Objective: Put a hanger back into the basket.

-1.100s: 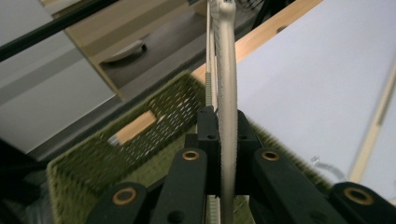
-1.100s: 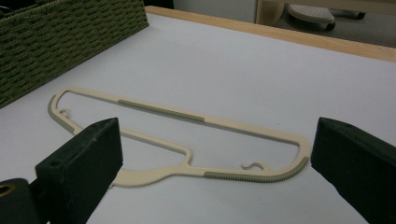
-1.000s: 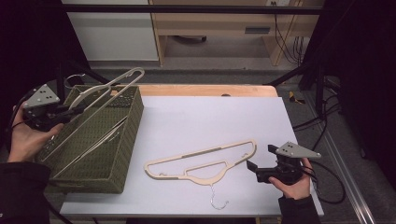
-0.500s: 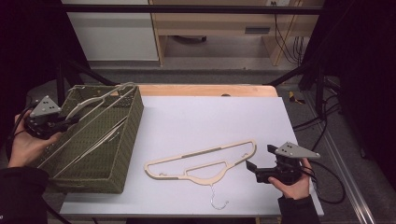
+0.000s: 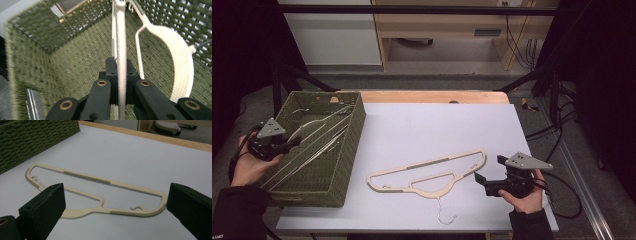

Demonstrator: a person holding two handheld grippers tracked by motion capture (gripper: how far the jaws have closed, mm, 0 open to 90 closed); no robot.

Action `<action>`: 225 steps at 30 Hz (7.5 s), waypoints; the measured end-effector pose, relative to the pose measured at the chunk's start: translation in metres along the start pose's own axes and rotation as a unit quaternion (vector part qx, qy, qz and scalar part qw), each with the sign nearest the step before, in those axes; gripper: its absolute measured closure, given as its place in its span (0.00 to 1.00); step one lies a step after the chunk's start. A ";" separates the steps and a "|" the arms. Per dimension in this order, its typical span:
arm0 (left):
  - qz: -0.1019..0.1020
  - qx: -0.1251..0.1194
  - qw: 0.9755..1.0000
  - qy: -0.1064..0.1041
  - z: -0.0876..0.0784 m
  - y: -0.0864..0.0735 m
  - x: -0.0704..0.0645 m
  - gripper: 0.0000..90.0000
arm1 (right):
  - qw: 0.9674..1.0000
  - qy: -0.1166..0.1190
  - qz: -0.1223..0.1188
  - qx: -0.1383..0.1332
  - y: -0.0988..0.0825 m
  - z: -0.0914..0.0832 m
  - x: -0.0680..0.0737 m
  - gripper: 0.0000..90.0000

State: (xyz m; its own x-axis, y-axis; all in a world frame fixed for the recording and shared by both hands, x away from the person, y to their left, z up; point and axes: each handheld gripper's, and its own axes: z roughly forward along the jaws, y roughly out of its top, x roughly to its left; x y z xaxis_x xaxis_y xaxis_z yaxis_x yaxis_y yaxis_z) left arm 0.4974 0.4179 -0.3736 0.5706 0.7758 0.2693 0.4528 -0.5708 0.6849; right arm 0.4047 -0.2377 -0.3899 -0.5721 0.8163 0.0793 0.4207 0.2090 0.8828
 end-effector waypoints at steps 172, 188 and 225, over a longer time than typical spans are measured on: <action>-0.031 -0.169 0.957 -0.235 0.045 0.059 -0.246 0.15 | 0.981 -0.044 0.024 0.188 -0.062 0.076 0.086 0.99; 0.055 -0.111 0.952 -0.280 0.086 0.112 -0.305 0.26 | 0.985 -0.009 0.046 0.167 -0.030 0.056 0.068 0.99; 0.236 -0.076 0.941 -0.231 0.119 0.140 -0.346 0.80 | 0.996 0.038 0.036 0.070 -0.003 0.025 0.053 0.70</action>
State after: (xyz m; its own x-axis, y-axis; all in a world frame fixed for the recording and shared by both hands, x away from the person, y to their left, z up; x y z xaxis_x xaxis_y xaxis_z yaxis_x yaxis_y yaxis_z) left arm 0.4450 0.0371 -0.4515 0.9367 0.2254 0.2679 -0.0084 -0.7505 0.6608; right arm 0.3910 -0.1813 -0.3998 -0.5864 0.7897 0.1804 0.5536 0.2281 0.8010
